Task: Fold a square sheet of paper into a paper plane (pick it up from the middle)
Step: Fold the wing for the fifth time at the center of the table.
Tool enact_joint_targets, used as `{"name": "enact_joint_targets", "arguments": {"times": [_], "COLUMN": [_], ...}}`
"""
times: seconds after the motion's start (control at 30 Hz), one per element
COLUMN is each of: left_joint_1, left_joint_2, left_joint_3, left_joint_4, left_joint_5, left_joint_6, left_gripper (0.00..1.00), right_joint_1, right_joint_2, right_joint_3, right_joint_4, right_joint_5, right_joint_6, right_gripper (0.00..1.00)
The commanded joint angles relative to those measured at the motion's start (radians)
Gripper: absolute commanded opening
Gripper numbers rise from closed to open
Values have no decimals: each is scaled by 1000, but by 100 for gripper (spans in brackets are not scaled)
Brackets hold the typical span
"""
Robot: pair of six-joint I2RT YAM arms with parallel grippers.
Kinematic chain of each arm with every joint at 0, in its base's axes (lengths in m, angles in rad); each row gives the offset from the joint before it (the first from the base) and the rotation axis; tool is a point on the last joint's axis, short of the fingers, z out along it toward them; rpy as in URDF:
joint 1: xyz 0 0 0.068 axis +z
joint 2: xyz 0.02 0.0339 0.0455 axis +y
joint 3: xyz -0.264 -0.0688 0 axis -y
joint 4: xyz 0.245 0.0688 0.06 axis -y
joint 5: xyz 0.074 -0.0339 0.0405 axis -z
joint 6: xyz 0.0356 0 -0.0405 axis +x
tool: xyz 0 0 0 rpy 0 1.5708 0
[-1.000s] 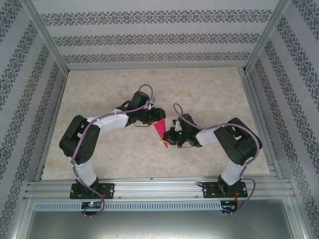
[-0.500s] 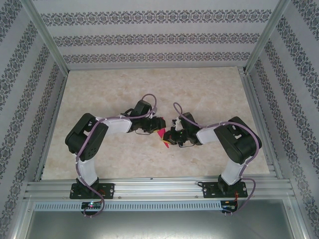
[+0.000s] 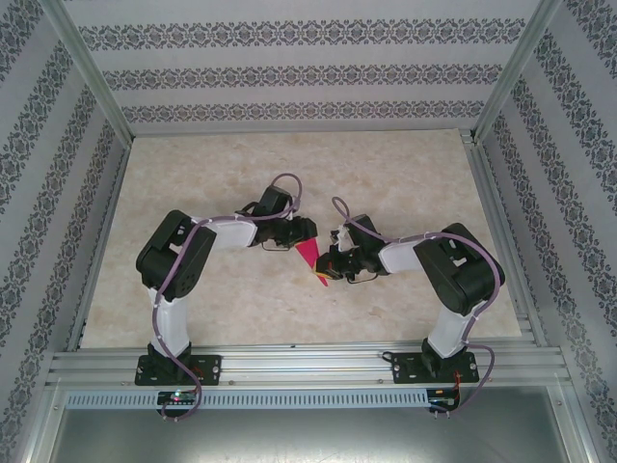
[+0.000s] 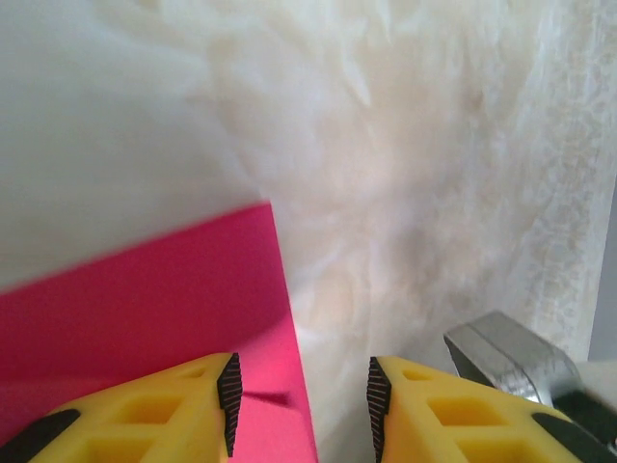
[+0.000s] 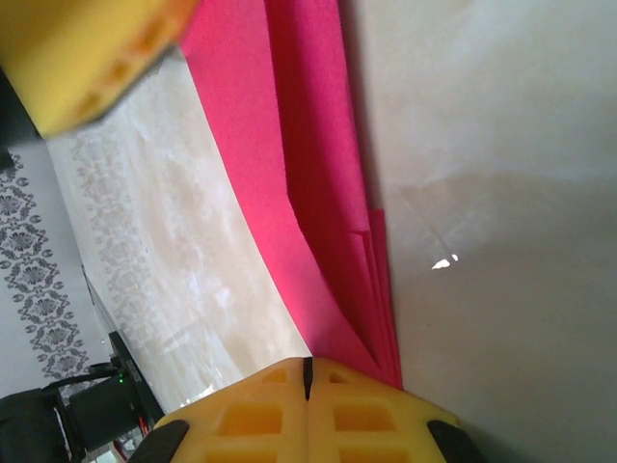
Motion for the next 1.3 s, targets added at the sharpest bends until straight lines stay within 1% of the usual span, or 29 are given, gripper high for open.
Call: {"name": "enact_joint_targets", "arguments": {"times": [0.0,0.2,0.3,0.5,0.63,0.77,0.9,0.97,1.07,1.27], "left_joint_1": [43,99,127,173,180,153,64,20,-19,-35], "left_joint_2": [27,42,42,15,-46,-123,-141,-119,-70,19], "left_joint_3": [30,34,40,122,143,72,31,19,11,-1], "left_joint_4": [-28,-31,-24,-119,-163,-100,-84,-58,-19,54], "left_joint_5": [-7,12,39,44,53,106,124,145,161,182], "left_joint_6": [55,91,103,160,182,131,125,113,94,52], "left_gripper": [43,43,44,45,45,44,41,41,41,41], "right_joint_1": [-26,-45,-47,-48,-48,-48,-48,-48,-50,-51], "right_joint_2": [58,58,58,64,73,74,60,51,45,34], "right_joint_3": [-49,-51,-51,-41,-25,-16,-21,-20,-22,-34], "right_joint_4": [-235,-239,-238,-221,-218,-207,-182,-180,-179,-157], "right_joint_5": [81,60,51,28,20,21,20,20,21,11], "right_joint_6": [-55,-70,-71,-66,-66,-49,-28,-25,-23,-12], "right_gripper": [0,0,0,0,0,0,0,0,0,0]}}
